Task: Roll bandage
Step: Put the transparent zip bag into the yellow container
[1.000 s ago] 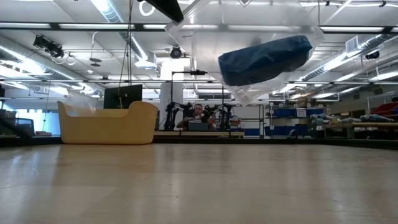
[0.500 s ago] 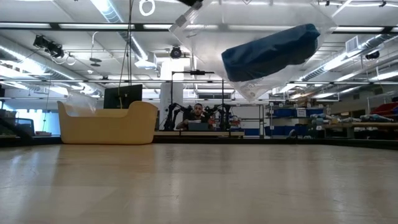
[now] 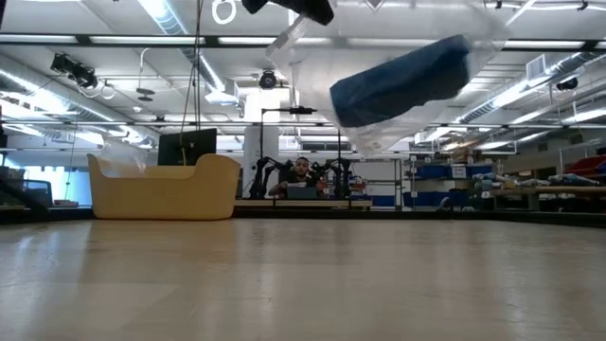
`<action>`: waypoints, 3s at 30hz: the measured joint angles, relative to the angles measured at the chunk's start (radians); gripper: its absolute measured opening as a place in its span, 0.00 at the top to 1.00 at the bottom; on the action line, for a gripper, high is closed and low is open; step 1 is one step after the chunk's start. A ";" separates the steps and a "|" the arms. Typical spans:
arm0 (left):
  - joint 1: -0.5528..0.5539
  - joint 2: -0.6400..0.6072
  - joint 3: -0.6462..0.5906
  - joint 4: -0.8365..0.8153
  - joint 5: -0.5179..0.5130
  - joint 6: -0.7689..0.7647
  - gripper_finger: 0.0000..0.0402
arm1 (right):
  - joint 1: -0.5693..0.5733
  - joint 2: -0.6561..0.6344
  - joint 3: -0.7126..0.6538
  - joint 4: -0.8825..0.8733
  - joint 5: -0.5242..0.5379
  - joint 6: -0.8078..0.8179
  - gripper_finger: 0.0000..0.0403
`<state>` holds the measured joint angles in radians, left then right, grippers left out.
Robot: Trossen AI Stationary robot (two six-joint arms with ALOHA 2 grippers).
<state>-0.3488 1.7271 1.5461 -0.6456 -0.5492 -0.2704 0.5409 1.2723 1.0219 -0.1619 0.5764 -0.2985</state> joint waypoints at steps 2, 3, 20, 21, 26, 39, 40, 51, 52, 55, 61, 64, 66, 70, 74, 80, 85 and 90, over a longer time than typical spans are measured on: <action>0.020 -0.006 0.001 -0.027 -0.002 -0.027 0.98 | -0.008 0.001 -0.001 0.000 0.019 0.012 1.00; 0.030 -0.014 0.001 -0.045 -0.001 -0.052 0.98 | -0.015 0.002 -0.002 -0.001 0.041 0.025 0.99; 0.405 -0.320 0.000 -0.542 -0.018 -0.395 0.99 | -0.162 0.000 -0.002 -0.136 0.049 0.199 0.73; 0.440 -0.335 0.000 -0.565 -0.014 -0.399 0.99 | -0.164 0.000 -0.002 -0.136 0.048 0.200 0.73; 0.575 -0.414 0.000 -0.615 -0.008 -0.415 0.99 | -0.165 0.000 -0.002 -0.140 0.042 0.201 0.74; 0.866 -0.401 0.000 -0.855 -0.022 -0.442 0.99 | -0.223 0.000 -0.011 -0.143 -0.079 0.204 0.75; 0.874 -0.395 0.000 -0.855 -0.023 -0.435 0.99 | -0.241 0.000 -0.023 -0.125 -0.106 0.204 0.75; 1.003 -0.363 -0.096 -0.833 0.025 -0.359 0.99 | -0.408 0.002 -0.291 0.381 -0.473 0.165 0.98; 1.017 -0.364 -0.115 -0.821 0.033 -0.351 0.99 | -0.417 0.002 -0.309 0.415 -0.495 0.162 0.99; 1.049 -0.363 -0.170 -0.768 0.051 -0.330 0.99 | -0.438 0.002 -0.359 0.527 -0.529 0.147 0.99; 1.112 -0.363 -0.246 -0.630 0.135 -0.280 0.99 | -0.457 0.007 -0.444 0.788 -0.431 0.133 0.99; 1.144 -0.364 -0.269 -0.608 0.143 -0.266 0.99 | -0.471 0.051 -0.454 0.847 -0.387 0.121 1.00; 1.158 -0.364 -0.285 -0.599 0.151 -0.263 0.99 | -0.484 0.111 -0.445 0.892 -0.388 0.122 1.00; 1.185 -0.364 -0.302 -0.598 0.151 -0.252 0.99 | -0.513 0.265 -0.416 1.027 -0.383 0.123 1.00; 1.205 -0.364 -0.307 -0.592 0.151 -0.230 0.99 | -0.546 0.393 -0.367 1.142 -0.331 0.161 1.00; 1.223 -0.364 -0.307 -0.572 0.159 -0.197 0.99 | -0.594 0.515 -0.280 1.157 -0.273 0.215 1.00; 1.241 -0.364 -0.307 -0.570 0.160 -0.191 0.99 | -0.611 0.565 -0.237 1.158 -0.269 0.220 1.00; 1.263 -0.364 -0.307 -0.576 0.160 -0.197 0.99 | -0.609 0.575 -0.235 1.162 -0.275 0.220 1.00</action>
<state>0.9142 1.3632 1.2388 -1.2221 -0.3893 -0.4676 -0.0681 1.8473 0.7864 0.9996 0.3012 -0.0784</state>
